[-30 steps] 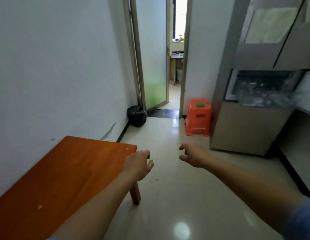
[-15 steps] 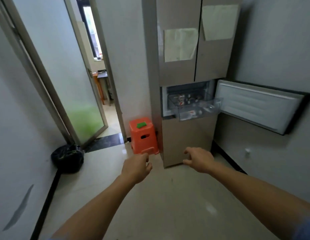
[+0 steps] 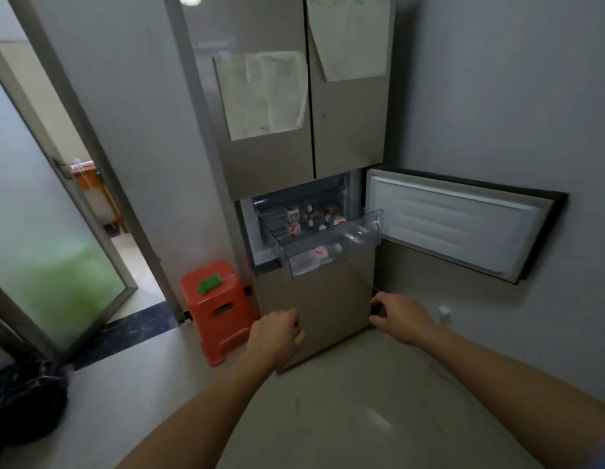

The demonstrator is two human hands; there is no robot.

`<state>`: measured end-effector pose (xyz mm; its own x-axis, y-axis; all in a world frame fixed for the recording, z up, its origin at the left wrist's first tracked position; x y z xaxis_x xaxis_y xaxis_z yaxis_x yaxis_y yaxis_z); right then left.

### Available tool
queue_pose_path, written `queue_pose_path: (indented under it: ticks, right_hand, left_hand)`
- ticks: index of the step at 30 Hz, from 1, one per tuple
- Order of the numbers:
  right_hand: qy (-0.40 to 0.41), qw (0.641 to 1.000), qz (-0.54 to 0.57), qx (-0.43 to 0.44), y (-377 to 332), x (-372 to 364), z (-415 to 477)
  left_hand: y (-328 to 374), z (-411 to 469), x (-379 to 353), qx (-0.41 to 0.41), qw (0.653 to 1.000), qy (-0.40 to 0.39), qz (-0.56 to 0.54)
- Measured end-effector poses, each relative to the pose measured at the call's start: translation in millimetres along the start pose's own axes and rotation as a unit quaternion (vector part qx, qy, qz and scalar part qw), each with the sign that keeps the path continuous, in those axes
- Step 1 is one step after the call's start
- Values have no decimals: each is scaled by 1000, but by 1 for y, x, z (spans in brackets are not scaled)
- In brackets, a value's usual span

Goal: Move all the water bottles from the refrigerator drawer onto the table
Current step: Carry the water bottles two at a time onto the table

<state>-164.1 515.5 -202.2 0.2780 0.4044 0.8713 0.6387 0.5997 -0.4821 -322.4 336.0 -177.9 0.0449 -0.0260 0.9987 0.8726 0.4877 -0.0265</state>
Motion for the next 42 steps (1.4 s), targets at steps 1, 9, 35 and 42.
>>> queue_pose_path:
  ticks: [1,9,35,42]
  right_hand:
    - [-2,1000,1,-1,8,6,22]
    - [-14,999,-18,27,23,45,174]
    - [-42,997,-44,-42,56,51,538]
    - [-185,977,-86,-57,88,-13,628]
  left_hand:
    - [1,23,-2,3,1000,-3,0]
    - [-6,158,-9,32,999,1,-20]
    - [-59,485,-111,4,995,-68,-74]
    - [-62,496,-145,143,975,-132,-110]
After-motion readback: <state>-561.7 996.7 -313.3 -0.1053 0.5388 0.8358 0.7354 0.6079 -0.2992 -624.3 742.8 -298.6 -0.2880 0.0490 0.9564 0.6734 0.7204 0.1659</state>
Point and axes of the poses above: each hand's wrist, its own z-axis towards the middle knuckle, its own x-axis out of the back of the hand, y = z × x, the point moved 7 cm from there along z, towards the middle knuckle, and after that the axes turned 11 degrees about z, right-handed, at the moved point
